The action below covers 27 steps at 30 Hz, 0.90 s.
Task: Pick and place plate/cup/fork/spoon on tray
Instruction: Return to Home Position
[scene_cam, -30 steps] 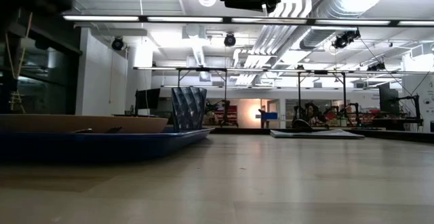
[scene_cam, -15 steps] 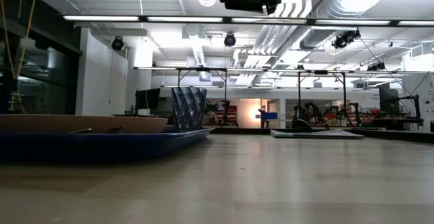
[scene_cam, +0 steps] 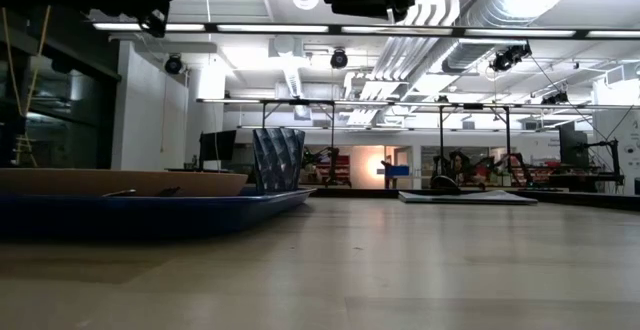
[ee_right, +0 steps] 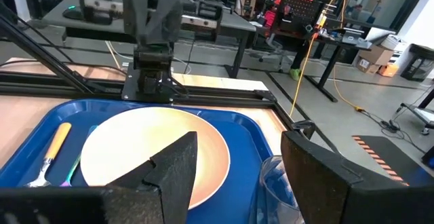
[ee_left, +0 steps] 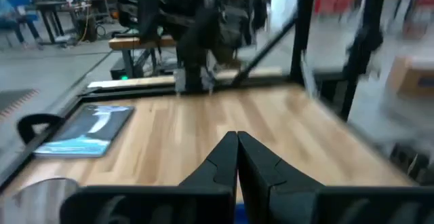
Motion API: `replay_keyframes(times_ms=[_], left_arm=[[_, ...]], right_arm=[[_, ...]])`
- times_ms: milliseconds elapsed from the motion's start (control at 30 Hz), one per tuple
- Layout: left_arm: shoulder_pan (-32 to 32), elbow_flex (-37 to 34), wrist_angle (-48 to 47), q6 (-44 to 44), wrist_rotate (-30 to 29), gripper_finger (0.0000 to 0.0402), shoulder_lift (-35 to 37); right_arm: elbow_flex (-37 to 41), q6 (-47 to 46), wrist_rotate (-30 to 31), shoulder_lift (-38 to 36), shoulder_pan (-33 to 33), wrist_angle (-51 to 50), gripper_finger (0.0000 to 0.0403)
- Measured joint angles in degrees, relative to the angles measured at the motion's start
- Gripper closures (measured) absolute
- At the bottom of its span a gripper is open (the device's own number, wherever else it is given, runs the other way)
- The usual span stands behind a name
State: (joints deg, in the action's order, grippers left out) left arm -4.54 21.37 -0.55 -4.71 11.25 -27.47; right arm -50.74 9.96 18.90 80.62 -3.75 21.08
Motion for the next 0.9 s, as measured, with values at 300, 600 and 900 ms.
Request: replay_keyframes(times_ms=[300, 600, 900], left_arm=[[2.10, -2.88, 4.50, 0.51, -3.30, 0.0401, -1.37], [3.17, -7.30, 5.20, -0.60, -7.35, 0.0401, 7.26], [2.96, -7.17, 7.23, -5.88, -7.57, 0.0401, 13.14]], right_arm=[[0.00, -0.92, 0.00, 0.00, 0.02, -1.66, 0.0197], [0.01, -0.97, 0.02, 0.00, 0.02, -2.44, 0.0197], [0.00, -0.97, 0.15, 0.00, 0.02, -1.03, 0.0197]])
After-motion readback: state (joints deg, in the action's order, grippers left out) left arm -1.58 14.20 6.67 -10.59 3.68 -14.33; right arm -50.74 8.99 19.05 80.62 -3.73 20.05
